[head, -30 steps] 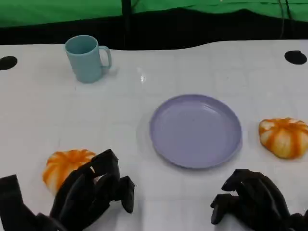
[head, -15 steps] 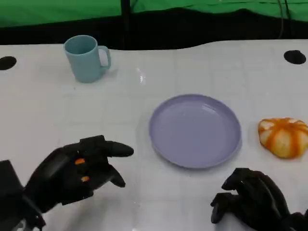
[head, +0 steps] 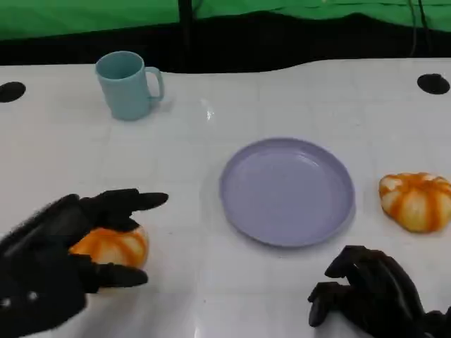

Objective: Grasp the bread from the table and place it into the plate.

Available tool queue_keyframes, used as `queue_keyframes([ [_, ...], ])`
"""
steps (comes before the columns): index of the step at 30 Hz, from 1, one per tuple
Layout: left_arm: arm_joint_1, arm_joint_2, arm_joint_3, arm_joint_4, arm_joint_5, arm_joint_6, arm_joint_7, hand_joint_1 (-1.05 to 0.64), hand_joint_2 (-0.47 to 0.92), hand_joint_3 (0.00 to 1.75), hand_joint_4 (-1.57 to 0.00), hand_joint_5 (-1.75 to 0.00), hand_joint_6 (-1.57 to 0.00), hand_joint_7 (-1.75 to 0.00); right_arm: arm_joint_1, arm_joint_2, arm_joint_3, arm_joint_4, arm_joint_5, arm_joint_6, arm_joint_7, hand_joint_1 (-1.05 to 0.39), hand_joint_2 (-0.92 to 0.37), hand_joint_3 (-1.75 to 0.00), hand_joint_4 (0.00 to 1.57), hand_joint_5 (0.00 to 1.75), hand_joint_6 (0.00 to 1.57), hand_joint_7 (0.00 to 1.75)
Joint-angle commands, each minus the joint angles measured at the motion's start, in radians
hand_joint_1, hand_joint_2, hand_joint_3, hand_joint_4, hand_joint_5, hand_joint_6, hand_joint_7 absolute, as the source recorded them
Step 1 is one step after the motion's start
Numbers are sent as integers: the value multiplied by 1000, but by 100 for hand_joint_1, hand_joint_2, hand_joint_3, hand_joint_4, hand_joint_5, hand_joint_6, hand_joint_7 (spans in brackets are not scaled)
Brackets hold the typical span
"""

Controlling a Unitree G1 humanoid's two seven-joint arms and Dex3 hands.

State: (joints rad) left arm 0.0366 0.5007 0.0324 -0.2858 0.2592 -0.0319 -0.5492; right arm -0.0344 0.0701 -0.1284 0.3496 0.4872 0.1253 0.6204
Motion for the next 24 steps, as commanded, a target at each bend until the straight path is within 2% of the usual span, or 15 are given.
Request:
queue_keyframes([
  [1, 26, 83, -48, -134, 257, 90, 22, -77, 90, 4, -32, -18, -27, 0, 13, -5, -8, -21, 7, 11, -16, -104, -71, 0, 157, 72, 157, 36],
  [6, 27, 101, -102, -203, 452, 158, 4, -68, 85, 0, -32, -10, -21, 0, 10, -10, -8, -15, 11, 8, -1, -103, -72, 0, 157, 72, 157, 34],
  [12, 2, 93, -176, -205, 633, 209, -22, -61, 79, 0, -28, -5, -18, 0, 9, -10, -10, -14, 12, 8, -1, -102, -72, 0, 157, 71, 157, 33],
  [18, -63, 44, -297, -99, 853, 254, -28, -58, 75, 0, -30, -4, -20, -1, 14, -7, -10, -18, 11, 3, -2, -102, -73, -1, 157, 71, 157, 34],
  [24, -123, 3, -345, 49, 893, 258, 6, -56, 73, 0, -31, -3, -21, 0, 14, -7, -11, -21, 13, 10, -5, -102, -72, 0, 157, 71, 157, 34],
])
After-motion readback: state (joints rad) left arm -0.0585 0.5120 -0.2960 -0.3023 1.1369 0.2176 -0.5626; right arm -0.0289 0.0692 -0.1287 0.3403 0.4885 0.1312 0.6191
